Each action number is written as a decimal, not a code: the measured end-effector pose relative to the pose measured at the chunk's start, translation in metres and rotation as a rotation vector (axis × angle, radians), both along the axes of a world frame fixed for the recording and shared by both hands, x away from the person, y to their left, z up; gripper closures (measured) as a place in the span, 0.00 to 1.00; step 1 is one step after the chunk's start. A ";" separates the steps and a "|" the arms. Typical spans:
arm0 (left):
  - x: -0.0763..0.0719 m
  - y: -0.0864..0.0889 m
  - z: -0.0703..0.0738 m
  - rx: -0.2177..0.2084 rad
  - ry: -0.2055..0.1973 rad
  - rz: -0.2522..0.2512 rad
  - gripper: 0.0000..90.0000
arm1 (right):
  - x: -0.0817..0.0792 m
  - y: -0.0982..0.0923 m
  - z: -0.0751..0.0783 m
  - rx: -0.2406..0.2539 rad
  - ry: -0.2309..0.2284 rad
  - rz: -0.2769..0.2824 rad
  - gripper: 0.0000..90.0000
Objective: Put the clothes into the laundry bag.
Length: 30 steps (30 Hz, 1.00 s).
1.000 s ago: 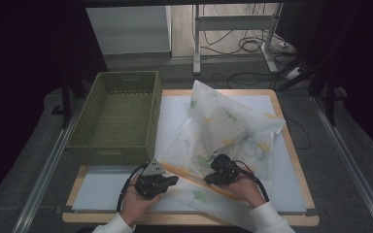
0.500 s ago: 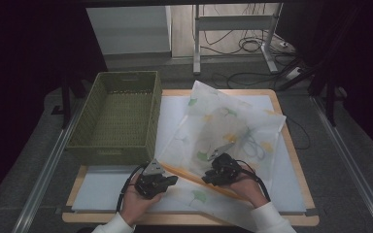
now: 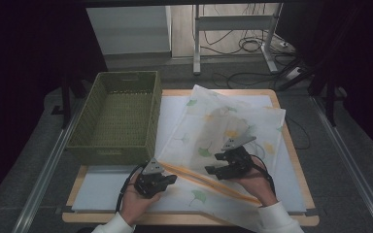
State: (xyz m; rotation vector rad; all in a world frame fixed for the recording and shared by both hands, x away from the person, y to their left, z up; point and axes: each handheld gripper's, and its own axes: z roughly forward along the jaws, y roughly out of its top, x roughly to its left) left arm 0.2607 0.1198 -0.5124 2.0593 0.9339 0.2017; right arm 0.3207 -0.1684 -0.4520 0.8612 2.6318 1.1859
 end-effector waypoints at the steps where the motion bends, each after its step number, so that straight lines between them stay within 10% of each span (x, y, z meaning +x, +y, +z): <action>1: 0.000 0.000 0.000 0.001 -0.001 0.001 1.00 | -0.001 -0.002 0.001 0.005 0.000 -0.009 0.38; 18: 0.004 0.009 0.000 -0.010 -0.002 0.039 0.96 | -0.004 -0.038 0.003 0.066 -0.039 -0.110 0.37; 30: 0.008 0.016 0.001 -0.042 -0.011 0.092 0.58 | -0.011 -0.067 -0.006 0.082 -0.049 -0.182 0.37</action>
